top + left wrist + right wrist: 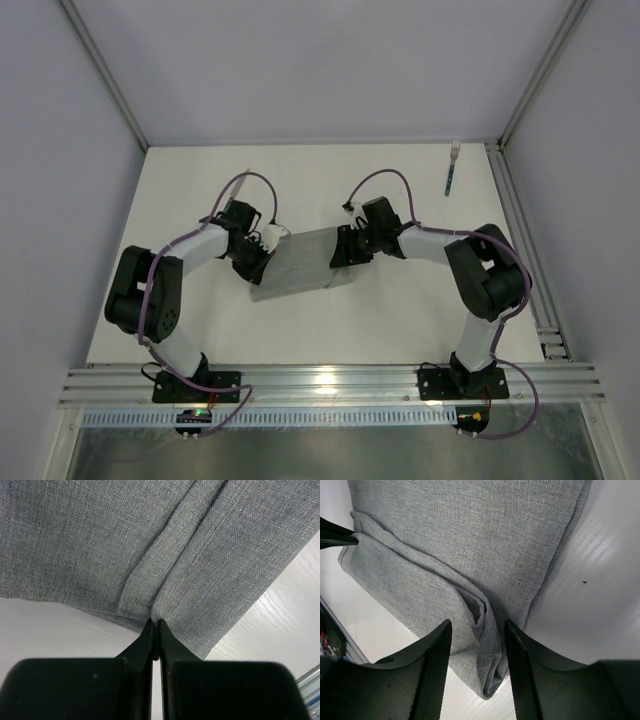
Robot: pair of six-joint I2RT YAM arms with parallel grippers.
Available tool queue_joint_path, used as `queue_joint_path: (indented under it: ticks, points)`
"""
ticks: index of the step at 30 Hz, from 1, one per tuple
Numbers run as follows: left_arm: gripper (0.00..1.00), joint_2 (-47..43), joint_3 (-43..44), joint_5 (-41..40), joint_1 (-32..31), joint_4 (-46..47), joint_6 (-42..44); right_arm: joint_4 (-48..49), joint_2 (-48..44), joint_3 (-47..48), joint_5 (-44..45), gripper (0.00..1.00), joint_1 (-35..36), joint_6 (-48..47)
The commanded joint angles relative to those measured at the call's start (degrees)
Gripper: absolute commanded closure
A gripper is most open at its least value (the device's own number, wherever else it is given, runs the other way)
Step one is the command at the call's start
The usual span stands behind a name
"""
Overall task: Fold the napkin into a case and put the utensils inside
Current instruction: Smooth out the 2/3-rectangle-folded napkin at the center of the board.
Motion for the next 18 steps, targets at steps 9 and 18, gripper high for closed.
queue_joint_path:
  ticks: [9, 18]
  points:
    - [1.00, -0.71, -0.42, 0.88, 0.20, 1.95, -0.03, -12.09, -10.63, 2.29, 8.85, 0.43, -0.23, -8.17]
    - [0.98, -0.89, 0.72, 1.58, 0.20, 1.51, -0.12, -11.21, -10.03, -0.79, 8.32, 0.49, 1.96, -7.03]
